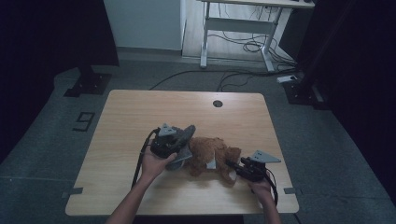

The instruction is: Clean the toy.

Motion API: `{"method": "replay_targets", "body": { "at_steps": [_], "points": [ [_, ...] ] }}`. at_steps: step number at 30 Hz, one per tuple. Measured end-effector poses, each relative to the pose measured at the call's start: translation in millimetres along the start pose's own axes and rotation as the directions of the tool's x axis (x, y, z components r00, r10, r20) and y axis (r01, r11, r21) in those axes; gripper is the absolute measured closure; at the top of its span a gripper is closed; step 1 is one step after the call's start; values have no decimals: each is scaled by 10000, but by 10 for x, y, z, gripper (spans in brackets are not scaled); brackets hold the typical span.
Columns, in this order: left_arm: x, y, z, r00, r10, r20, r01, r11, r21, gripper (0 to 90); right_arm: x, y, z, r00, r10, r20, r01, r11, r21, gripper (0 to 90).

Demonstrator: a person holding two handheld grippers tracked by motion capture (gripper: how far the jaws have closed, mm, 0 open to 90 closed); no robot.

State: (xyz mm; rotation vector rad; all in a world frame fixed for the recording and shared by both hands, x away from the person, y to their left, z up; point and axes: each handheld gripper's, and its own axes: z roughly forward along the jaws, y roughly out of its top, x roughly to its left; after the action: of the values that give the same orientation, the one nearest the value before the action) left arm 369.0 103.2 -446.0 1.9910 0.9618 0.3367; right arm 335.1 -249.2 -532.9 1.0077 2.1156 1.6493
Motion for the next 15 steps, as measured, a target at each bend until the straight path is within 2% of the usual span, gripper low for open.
{"method": "replay_targets", "body": {
  "at_steps": [4,7,15],
  "points": [
    [94,-32,-116,9991,-28,-419,21,9999,-171,774,5,0,-3,10000,-36,52,36,10000,11,640],
    [207,-96,-187,9978,-269,-601,254,9994,-249,774,2,-1,0,10000,-15,45,15,10000,-10,639],
    [425,-299,-291,9919,-1073,-686,1043,9935,-448,773,5,-2,3,10000,-9,62,9,10000,-30,636]
  ]
}}
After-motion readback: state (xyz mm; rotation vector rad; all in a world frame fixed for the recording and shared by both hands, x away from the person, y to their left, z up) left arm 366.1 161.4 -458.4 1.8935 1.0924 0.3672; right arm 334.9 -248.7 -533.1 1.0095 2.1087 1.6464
